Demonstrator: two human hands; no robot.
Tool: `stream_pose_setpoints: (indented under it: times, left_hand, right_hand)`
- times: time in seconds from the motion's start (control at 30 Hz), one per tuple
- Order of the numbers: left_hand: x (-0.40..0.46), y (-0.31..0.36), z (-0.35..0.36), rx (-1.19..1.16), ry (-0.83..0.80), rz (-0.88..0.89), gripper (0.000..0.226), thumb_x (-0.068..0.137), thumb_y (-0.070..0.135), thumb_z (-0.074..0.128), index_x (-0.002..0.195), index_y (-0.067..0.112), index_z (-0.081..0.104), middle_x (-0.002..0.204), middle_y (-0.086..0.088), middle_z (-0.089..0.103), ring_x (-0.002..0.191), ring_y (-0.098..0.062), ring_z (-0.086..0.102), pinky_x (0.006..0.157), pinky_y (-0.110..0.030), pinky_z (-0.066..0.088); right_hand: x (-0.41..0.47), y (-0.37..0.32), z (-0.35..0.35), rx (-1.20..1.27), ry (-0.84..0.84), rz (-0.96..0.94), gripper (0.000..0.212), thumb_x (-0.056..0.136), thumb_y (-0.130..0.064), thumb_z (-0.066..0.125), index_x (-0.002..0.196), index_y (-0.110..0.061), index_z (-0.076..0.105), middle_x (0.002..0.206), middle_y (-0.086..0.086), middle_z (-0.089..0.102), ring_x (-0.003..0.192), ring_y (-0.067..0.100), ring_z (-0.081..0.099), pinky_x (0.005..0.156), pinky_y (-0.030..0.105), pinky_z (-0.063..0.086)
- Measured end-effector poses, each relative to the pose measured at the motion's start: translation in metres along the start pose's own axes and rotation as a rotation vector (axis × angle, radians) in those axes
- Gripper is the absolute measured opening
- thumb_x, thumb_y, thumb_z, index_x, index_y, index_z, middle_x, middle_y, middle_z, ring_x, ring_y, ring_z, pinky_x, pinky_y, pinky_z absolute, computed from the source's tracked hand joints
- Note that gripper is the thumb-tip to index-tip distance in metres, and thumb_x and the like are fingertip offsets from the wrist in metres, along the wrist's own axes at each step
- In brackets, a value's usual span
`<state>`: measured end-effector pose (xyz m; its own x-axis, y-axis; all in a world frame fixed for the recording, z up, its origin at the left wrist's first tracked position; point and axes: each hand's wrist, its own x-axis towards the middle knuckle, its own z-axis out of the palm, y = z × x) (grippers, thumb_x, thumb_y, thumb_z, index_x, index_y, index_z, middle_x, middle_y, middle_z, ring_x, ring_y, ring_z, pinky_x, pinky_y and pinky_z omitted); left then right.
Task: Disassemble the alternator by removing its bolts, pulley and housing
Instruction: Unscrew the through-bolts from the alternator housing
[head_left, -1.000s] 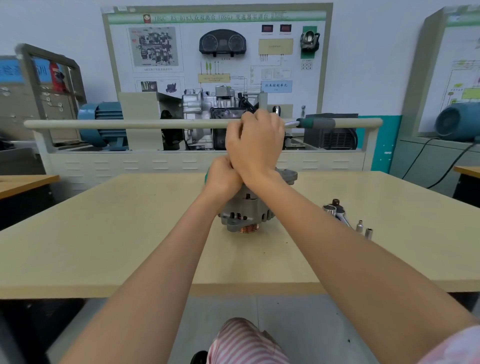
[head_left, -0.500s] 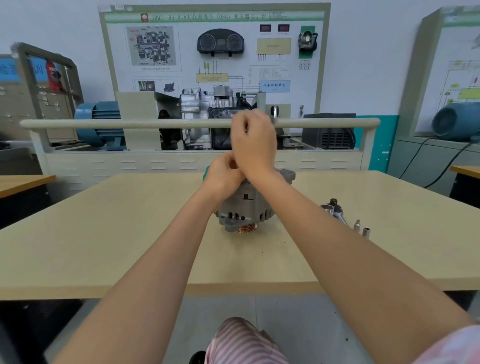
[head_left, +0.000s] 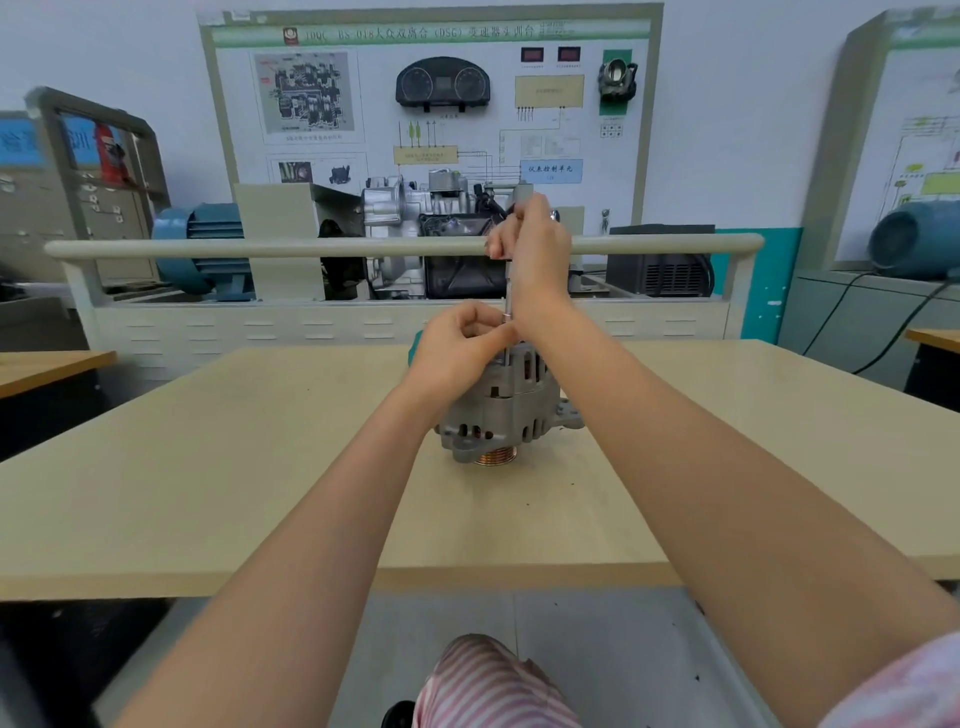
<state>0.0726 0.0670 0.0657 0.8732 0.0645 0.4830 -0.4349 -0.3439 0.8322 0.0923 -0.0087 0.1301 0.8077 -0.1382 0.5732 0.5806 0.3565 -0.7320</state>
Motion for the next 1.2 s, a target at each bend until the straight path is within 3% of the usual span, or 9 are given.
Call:
stream_pose_setpoints:
  times: [0.17, 0.23, 0.4, 0.5, 0.6, 0.8, 0.97, 1.07, 1.2]
  left_hand:
    - [0.006, -0.001, 0.000, 0.089, 0.062, -0.018, 0.022, 0.088, 0.008, 0.056, 0.073, 0.025, 0.054, 0.071, 0.004, 0.060, 0.073, -0.015, 0.055, 0.066, -0.029, 0.046]
    - [0.006, -0.001, 0.001, 0.102, 0.082, -0.020, 0.023, 0.089, 0.010, 0.055, 0.072, 0.025, 0.053, 0.071, 0.004, 0.059, 0.071, -0.012, 0.053, 0.062, -0.027, 0.044]
    - [0.001, -0.001, 0.000, 0.002, 0.014, -0.008, 0.012, 0.085, 0.015, 0.064, 0.081, 0.027, 0.062, 0.080, 0.003, 0.070, 0.086, -0.018, 0.067, 0.079, -0.032, 0.053]
    - [0.000, -0.001, -0.001, -0.046, 0.004, -0.021, 0.006, 0.084, 0.022, 0.069, 0.090, 0.023, 0.066, 0.092, -0.005, 0.073, 0.094, -0.020, 0.068, 0.092, -0.038, 0.051]
    - [0.002, -0.001, -0.001, -0.044, 0.015, -0.033, 0.007, 0.084, 0.018, 0.069, 0.084, 0.022, 0.064, 0.088, -0.005, 0.072, 0.094, -0.024, 0.067, 0.091, -0.040, 0.051]
    - [0.006, -0.003, -0.001, 0.051, 0.086, -0.037, 0.022, 0.089, 0.008, 0.055, 0.071, 0.022, 0.054, 0.070, 0.004, 0.059, 0.071, -0.013, 0.052, 0.064, -0.028, 0.043]
    - [0.003, -0.003, -0.002, -0.036, 0.006, -0.019, 0.015, 0.085, 0.013, 0.063, 0.083, 0.028, 0.065, 0.082, 0.006, 0.072, 0.088, -0.016, 0.066, 0.082, -0.033, 0.052]
    - [0.003, -0.003, -0.003, -0.083, -0.029, -0.001, 0.010, 0.086, 0.021, 0.067, 0.093, 0.027, 0.068, 0.089, 0.007, 0.074, 0.089, -0.006, 0.068, 0.085, -0.024, 0.051]
    - [0.002, -0.001, -0.003, -0.118, -0.021, -0.018, 0.010, 0.086, 0.012, 0.066, 0.085, 0.022, 0.066, 0.078, 0.006, 0.070, 0.075, -0.006, 0.065, 0.075, -0.019, 0.052]
  right_hand:
    - [-0.017, 0.026, -0.004, -1.137, 0.080, -0.653, 0.020, 0.085, -0.020, 0.047, 0.069, -0.011, 0.055, 0.076, 0.003, 0.050, 0.077, 0.019, 0.043, 0.080, 0.032, 0.034]
    - [-0.019, 0.026, 0.000, -1.232, 0.153, -0.656, 0.022, 0.085, -0.023, 0.047, 0.076, -0.008, 0.060, 0.083, 0.004, 0.053, 0.085, 0.022, 0.044, 0.090, 0.032, 0.029]
    - [-0.005, 0.008, 0.004, -0.529, -0.040, -0.269, 0.051, 0.092, -0.015, 0.045, 0.043, -0.018, 0.030, 0.042, -0.007, 0.029, 0.048, 0.011, 0.028, 0.056, 0.029, 0.028]
    - [0.004, -0.001, 0.002, -0.058, -0.055, 0.021, 0.054, 0.092, -0.011, 0.038, 0.039, -0.019, 0.030, 0.038, -0.004, 0.030, 0.043, 0.013, 0.033, 0.058, 0.027, 0.040]
    - [0.000, 0.001, 0.004, 0.001, -0.032, 0.006, 0.054, 0.092, -0.011, 0.038, 0.038, -0.018, 0.031, 0.039, -0.004, 0.032, 0.043, 0.011, 0.036, 0.058, 0.026, 0.042]
    - [-0.020, 0.028, 0.008, -1.230, 0.222, -0.612, 0.023, 0.085, -0.025, 0.046, 0.069, -0.013, 0.058, 0.081, 0.001, 0.052, 0.083, 0.019, 0.041, 0.088, 0.030, 0.026]
    - [-0.005, 0.009, 0.007, -0.511, 0.027, -0.265, 0.052, 0.091, -0.016, 0.046, 0.041, -0.019, 0.030, 0.041, -0.008, 0.030, 0.049, 0.012, 0.030, 0.057, 0.029, 0.029]
    - [0.005, -0.001, 0.003, -0.058, -0.037, 0.037, 0.057, 0.091, -0.011, 0.041, 0.035, -0.018, 0.032, 0.037, -0.004, 0.031, 0.044, 0.013, 0.032, 0.060, 0.028, 0.038]
    - [0.001, -0.002, 0.006, 0.046, -0.047, 0.061, 0.049, 0.092, -0.012, 0.039, 0.043, -0.013, 0.034, 0.039, -0.002, 0.036, 0.043, 0.011, 0.037, 0.061, 0.026, 0.044]
